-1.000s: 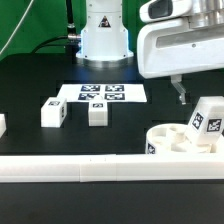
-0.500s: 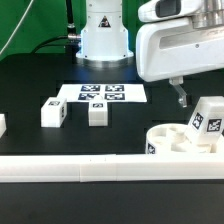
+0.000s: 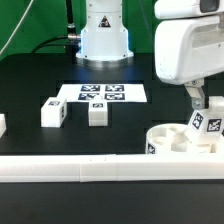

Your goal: Assemble stool

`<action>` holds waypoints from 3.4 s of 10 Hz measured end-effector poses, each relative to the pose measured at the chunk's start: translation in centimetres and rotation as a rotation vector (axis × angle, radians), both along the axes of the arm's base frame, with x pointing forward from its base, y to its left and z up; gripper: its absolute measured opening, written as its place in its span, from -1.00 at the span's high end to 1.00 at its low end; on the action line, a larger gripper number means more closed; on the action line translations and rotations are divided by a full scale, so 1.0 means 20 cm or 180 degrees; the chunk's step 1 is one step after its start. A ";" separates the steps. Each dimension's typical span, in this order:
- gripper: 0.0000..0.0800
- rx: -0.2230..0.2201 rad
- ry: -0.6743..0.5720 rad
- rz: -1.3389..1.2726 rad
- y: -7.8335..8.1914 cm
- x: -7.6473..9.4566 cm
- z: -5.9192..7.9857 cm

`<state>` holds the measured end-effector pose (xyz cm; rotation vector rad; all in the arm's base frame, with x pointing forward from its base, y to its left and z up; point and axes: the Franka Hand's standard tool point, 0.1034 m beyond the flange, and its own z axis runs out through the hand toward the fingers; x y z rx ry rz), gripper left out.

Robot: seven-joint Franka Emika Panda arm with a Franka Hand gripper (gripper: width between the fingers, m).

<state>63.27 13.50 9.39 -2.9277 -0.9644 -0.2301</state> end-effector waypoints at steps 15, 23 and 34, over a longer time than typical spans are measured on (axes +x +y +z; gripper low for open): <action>-0.62 -0.0887 -0.0165 0.3558 -0.07 0.01 -0.06; 0.15 -0.0882 -0.0093 0.3517 -0.11 -0.01 -0.08; 0.15 -0.0299 0.0132 -0.0183 -0.12 -0.04 -0.09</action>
Offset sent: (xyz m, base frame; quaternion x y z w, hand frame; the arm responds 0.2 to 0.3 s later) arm 0.0043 0.0062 -0.0033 -0.0159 -0.0334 -0.3216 0.9462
